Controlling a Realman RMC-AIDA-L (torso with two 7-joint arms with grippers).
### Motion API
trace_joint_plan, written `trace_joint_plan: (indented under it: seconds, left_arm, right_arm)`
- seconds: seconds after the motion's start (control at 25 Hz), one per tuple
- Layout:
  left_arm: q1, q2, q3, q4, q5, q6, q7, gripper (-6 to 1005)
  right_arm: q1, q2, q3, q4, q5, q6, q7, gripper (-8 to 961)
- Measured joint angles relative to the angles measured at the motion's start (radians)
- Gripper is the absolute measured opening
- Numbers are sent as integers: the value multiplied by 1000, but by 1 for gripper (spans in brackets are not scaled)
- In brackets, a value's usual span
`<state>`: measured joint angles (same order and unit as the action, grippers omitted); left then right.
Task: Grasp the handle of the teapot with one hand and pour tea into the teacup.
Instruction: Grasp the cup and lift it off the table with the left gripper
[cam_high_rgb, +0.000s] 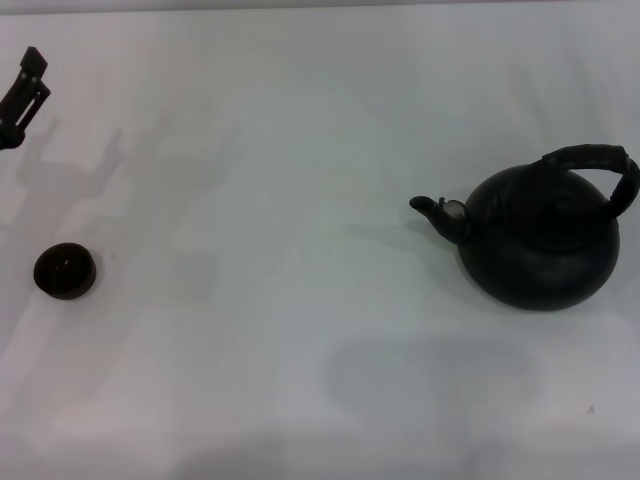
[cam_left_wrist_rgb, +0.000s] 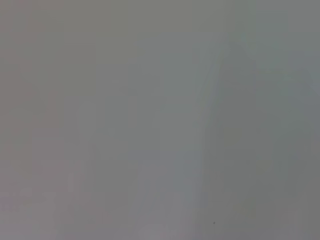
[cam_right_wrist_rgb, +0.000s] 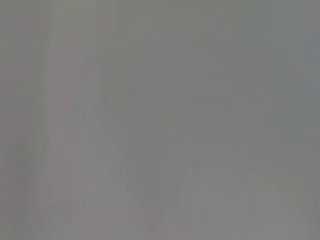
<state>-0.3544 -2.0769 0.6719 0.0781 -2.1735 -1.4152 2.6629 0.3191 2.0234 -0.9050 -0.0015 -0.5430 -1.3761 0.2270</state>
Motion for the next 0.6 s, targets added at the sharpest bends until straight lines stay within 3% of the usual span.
trace_joint_plan:
  seconds: [0.6]
  left_arm:
    - [5, -2, 0, -5, 3, -1, 0, 861]
  right_arm:
    - [2, 0, 0, 0, 0, 3, 0, 868]
